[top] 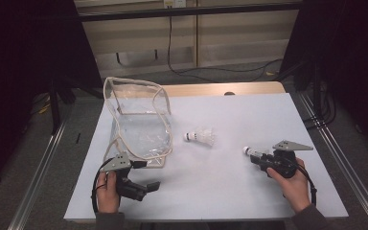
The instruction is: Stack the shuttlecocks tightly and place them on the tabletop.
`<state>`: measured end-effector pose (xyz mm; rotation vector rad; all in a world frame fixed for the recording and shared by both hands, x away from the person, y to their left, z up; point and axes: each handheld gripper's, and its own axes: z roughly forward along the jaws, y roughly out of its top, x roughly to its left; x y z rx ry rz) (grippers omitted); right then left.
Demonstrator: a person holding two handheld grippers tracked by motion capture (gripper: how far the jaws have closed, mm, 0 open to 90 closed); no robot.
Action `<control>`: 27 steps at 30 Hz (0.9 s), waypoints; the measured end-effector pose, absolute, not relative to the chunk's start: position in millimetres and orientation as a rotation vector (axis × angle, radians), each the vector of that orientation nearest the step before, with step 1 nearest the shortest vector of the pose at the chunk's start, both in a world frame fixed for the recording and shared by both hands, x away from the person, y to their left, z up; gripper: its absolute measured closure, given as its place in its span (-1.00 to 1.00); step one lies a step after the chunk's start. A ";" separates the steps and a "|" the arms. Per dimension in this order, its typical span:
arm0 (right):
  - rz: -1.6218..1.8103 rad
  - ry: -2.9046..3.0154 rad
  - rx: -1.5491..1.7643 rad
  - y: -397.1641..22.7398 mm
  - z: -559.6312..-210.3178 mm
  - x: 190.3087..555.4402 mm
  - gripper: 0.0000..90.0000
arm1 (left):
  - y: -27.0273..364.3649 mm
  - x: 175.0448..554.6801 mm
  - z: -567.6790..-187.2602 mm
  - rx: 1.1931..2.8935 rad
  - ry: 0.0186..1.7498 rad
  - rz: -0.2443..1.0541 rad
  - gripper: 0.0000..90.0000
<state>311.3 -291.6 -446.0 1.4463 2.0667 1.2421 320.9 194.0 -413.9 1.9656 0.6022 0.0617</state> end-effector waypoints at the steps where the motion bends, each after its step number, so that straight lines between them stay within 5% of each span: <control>1: 1.245 2.065 1.441 -292.1 -445.7 311.9 0.83 | 193.7 320.8 -414.1 1.962 0.602 0.062 -0.93; 6: 1.278 2.090 1.435 -293.2 -444.1 315.4 0.99 | 193.3 320.7 -414.2 1.963 0.601 0.061 -0.93; 27: 1.427 2.116 1.367 -287.3 -433.4 326.9 0.99 | 194.4 320.8 -413.9 1.964 0.601 0.064 -0.93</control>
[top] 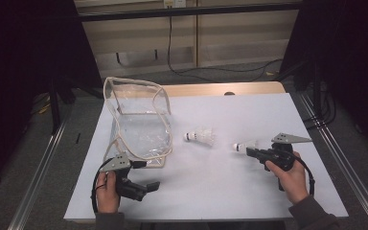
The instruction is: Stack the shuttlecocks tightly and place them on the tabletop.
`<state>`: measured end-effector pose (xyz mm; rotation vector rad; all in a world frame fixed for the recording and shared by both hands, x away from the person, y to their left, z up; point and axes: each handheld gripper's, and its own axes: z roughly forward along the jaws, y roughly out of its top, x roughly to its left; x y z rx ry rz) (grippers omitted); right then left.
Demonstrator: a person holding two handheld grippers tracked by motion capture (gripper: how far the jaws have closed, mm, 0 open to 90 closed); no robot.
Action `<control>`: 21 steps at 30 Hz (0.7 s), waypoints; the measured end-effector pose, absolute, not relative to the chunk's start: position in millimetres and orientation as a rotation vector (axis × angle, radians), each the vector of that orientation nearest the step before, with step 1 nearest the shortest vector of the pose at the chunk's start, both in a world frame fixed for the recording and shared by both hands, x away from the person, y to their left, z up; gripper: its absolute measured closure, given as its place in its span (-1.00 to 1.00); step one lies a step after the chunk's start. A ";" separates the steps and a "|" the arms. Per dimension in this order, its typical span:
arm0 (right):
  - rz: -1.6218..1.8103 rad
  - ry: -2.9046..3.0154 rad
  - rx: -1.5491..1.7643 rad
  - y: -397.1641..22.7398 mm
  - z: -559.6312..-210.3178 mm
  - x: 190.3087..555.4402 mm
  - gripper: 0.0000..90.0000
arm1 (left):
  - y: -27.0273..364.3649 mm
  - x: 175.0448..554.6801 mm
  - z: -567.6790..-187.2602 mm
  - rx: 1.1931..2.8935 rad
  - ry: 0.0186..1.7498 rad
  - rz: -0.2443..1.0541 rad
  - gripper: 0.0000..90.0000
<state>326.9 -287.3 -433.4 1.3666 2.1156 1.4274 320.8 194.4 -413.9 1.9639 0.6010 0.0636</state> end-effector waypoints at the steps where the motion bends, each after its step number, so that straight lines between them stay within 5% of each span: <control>1: 1.432 2.116 1.362 -287.1 -433.0 327.6 0.99 | 194.3 320.7 -414.1 1.958 0.604 0.064 -0.93; 21: 1.475 2.124 1.337 -279.5 -429.8 339.0 0.99 | 195.2 320.2 -413.5 1.949 0.602 0.063 -0.93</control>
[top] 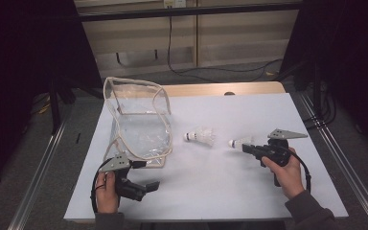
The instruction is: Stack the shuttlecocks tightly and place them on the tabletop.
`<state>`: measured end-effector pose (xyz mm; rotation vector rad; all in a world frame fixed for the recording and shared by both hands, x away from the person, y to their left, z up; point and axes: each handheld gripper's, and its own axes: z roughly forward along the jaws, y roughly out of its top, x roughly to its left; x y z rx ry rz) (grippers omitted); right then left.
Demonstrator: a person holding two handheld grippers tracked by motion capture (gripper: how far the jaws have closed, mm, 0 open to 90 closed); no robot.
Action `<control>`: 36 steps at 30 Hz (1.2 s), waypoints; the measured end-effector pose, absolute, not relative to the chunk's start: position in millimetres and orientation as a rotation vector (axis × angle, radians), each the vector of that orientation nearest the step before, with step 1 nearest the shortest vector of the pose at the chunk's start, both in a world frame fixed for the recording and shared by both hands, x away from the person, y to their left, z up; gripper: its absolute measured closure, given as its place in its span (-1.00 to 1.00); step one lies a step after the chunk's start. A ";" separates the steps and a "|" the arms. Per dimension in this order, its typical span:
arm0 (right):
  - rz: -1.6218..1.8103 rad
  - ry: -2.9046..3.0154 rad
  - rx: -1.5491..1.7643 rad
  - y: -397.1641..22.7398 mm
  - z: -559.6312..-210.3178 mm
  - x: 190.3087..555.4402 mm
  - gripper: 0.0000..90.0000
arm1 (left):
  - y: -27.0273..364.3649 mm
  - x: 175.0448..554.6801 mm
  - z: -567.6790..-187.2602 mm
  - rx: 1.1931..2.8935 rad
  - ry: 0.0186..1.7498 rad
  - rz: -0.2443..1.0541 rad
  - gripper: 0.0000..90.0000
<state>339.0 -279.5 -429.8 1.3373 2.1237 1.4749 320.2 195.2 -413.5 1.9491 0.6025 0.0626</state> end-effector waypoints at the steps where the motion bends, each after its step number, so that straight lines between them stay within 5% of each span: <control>1: 1.477 2.124 1.342 -279.2 -429.5 339.5 0.99 | 195.1 320.2 -413.5 1.950 0.602 0.063 -0.93; 36: 1.492 2.132 1.310 -266.2 -423.6 357.5 0.99 | 195.0 320.1 -413.3 1.953 0.601 0.063 -0.93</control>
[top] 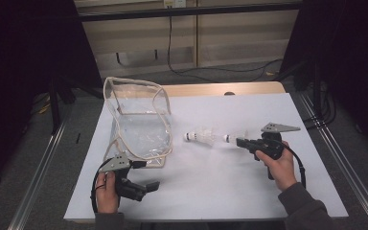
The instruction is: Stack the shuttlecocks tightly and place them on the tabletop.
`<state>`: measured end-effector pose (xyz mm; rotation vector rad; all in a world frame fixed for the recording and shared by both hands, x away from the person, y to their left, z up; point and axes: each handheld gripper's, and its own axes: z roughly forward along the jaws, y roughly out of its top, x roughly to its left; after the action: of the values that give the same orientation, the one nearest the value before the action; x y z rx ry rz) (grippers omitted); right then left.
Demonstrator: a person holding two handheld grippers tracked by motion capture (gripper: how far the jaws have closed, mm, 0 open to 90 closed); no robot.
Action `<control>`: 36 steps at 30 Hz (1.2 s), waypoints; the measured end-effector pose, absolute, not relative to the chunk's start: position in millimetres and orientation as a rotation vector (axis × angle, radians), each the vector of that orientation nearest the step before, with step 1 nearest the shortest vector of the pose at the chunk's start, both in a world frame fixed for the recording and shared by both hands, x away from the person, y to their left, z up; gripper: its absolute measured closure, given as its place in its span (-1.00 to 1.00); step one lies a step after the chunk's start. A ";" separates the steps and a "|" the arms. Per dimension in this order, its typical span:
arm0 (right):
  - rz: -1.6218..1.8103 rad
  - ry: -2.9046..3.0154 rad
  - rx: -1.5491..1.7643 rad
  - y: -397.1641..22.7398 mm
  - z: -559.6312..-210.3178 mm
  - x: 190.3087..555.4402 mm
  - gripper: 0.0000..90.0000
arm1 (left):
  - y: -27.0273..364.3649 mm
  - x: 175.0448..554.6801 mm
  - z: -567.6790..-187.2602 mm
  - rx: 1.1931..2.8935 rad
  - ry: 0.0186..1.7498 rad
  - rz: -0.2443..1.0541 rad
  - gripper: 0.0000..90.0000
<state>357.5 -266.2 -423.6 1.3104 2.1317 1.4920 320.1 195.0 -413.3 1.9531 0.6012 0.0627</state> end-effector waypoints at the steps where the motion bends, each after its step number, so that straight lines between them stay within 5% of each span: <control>1: 1.491 2.133 1.311 -265.8 -424.0 358.0 0.99 | 194.9 320.1 -413.3 1.954 0.600 0.062 -0.93; 36: 1.492 2.129 1.315 -257.5 -423.8 372.2 0.99 | 195.0 320.3 -413.9 1.952 0.603 0.062 -0.93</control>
<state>372.2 -257.5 -423.8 1.3148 2.1293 1.4921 320.3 195.0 -413.9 1.9519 0.6034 0.0622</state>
